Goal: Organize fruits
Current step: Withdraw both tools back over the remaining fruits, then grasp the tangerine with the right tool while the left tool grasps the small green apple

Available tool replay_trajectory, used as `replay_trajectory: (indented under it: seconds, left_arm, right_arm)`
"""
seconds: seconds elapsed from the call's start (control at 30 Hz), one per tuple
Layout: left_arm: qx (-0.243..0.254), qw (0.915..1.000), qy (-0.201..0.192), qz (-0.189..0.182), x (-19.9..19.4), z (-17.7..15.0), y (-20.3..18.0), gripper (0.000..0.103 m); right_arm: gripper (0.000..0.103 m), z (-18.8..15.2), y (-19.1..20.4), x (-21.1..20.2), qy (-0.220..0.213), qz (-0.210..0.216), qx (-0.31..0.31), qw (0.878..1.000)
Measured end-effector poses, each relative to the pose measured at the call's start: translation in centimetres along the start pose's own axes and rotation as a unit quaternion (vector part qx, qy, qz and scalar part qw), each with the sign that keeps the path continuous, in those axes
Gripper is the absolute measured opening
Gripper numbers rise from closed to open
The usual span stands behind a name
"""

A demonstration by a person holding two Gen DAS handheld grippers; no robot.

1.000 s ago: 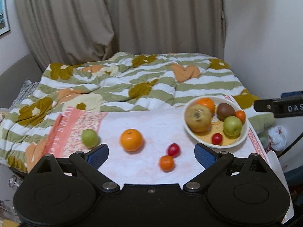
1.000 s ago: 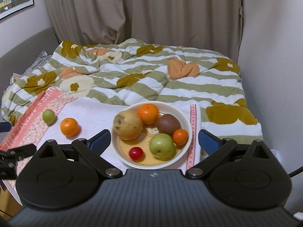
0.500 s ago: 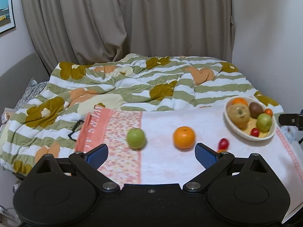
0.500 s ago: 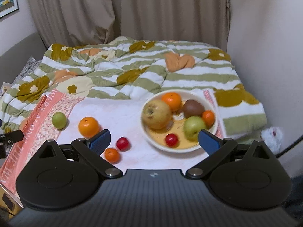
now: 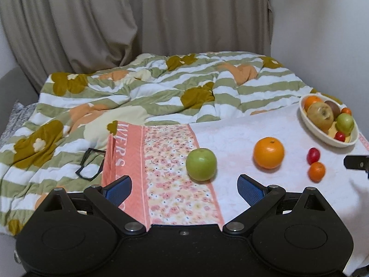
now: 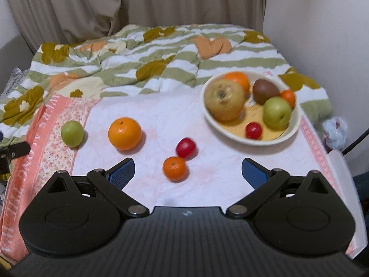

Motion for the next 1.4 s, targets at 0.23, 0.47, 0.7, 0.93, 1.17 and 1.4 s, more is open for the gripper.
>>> replay_trajectory:
  seconds: [0.23,0.47,0.7,0.93,1.17,1.4]
  left_arm:
    - [0.007,0.9988,-0.007,-0.049,5.0,0.6,0.7,0.100]
    - [0.002,0.9967,0.014,-0.080,9.2,1.3,0.2,0.086]
    - [0.000,0.9955,0.028,-0.091,11.3,1.3,-0.3,0.080]
    - [0.001,0.9937,0.035,-0.107,12.2,1.1,-0.5,0.057]
    - [0.000,0.9936,0.033,-0.108,12.0,0.9,-0.5,0.057]
    - [-0.007,0.9934,0.032,-0.110,11.4,0.3,-0.5,0.057]
  right_arm:
    - [0.103,-1.5,1.6,3.9,0.024,-0.023,0.011,0.999]
    - [0.103,-1.9,1.8,6.3,0.032,-0.033,0.025,0.999]
    - [0.103,-2.1,2.1,7.8,0.041,-0.042,0.028,0.998]
    - [0.101,-2.2,2.3,8.6,0.046,-0.051,0.020,0.997]
    - [0.081,-2.2,2.1,9.4,0.054,-0.051,0.015,0.997]
    - [0.058,-2.1,2.3,9.5,0.047,-0.046,0.010,0.998]
Point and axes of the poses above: each gripper's, at about its wrist camera, not at the fingertips, and x roughly the way its jaws point, y to its left, z to its top, the point moved 4 cm from there along x, roughly the way its jaws point, and after that the axes turned 11 degrees about x, right-handed, at the moved point
